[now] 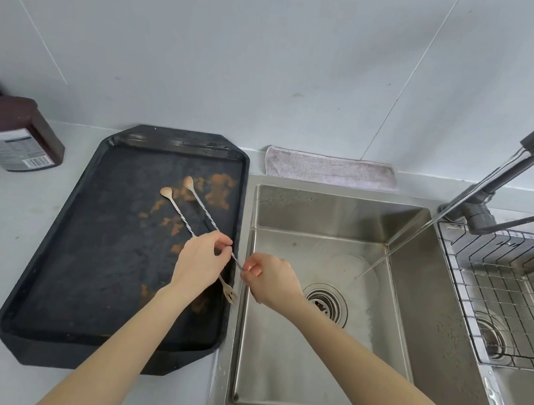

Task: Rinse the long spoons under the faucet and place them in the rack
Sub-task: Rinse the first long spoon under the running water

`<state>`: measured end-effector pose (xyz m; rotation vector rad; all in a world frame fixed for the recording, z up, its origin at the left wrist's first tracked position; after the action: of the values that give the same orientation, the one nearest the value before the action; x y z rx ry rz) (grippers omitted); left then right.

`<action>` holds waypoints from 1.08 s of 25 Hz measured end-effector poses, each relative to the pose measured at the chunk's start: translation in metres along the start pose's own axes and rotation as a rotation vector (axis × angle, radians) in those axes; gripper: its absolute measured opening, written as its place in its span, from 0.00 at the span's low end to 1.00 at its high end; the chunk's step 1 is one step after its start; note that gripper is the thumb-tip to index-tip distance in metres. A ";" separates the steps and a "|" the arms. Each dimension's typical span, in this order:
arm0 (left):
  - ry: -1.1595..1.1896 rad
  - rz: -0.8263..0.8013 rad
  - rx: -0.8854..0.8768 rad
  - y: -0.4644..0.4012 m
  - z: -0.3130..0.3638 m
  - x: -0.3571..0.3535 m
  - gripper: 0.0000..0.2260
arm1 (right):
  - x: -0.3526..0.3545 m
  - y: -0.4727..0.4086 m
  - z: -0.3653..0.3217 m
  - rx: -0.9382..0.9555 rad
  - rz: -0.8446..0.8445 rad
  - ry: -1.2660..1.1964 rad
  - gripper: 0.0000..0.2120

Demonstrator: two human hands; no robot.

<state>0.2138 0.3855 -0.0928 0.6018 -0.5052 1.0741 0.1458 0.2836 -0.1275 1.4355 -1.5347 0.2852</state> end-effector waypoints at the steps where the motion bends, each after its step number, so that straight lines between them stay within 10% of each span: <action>1: 0.065 0.022 0.008 0.001 0.002 0.003 0.11 | 0.002 0.001 0.000 0.010 0.013 -0.012 0.09; 27: 0.729 -0.291 0.108 0.030 0.161 -0.178 0.03 | 0.082 0.088 0.205 -0.160 0.206 -0.229 0.08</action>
<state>0.1020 0.1709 -0.0834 0.3252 0.2702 0.9635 -0.0132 0.1074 -0.1291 1.2186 -1.8527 0.1186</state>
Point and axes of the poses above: each hand's wrist, its own y-axis away from the middle knuckle, its own x-axis out of the back of the hand, z = x × y, the point moved 10 cm from there along -y, towards the middle knuckle, and after that the axes turned 10 degrees about y, right-handed, at the moved point
